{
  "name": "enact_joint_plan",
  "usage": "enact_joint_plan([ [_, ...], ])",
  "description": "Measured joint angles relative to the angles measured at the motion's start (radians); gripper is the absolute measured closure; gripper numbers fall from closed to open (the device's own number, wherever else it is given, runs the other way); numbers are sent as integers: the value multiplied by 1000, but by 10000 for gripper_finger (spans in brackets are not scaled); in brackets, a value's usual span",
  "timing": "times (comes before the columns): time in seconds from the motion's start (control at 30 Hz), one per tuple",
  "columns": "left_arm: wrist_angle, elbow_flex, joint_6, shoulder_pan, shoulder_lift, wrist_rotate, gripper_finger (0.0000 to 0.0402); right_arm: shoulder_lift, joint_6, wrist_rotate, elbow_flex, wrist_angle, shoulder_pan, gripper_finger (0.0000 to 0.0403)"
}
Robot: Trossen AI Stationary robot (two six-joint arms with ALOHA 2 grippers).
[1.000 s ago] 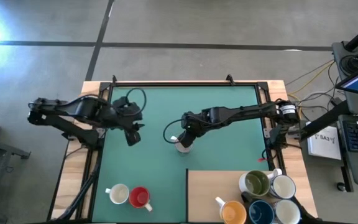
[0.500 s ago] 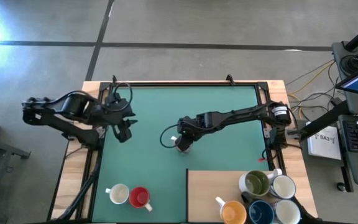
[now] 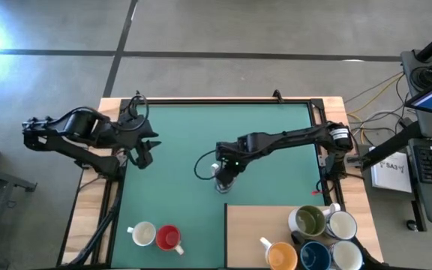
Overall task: Place coffee mugs
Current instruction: Put the blue patterned mug on the shelf
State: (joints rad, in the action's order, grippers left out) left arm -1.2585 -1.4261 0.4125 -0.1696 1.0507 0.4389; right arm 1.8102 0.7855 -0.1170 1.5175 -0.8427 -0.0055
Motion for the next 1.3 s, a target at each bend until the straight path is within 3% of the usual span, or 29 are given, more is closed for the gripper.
enact_joint_plan([
  [0.37, -10, 2, 65, 0, -3, 0, 293, -3, -90, 38, 279, -406, 38, 388],
  [0.67, -10, 31, 127, 0, -6, 34, 293, -9, -86, 60, 462, -549, 155, 380],
  [1.13, 70, 125, 251, 0, -9, 50, 293, -73, 89, 93, 532, -654, 343, 377],
  [1.3, 129, 131, 253, 0, -9, 50, 293, -85, 150, 168, 532, -697, 438, 377],
])
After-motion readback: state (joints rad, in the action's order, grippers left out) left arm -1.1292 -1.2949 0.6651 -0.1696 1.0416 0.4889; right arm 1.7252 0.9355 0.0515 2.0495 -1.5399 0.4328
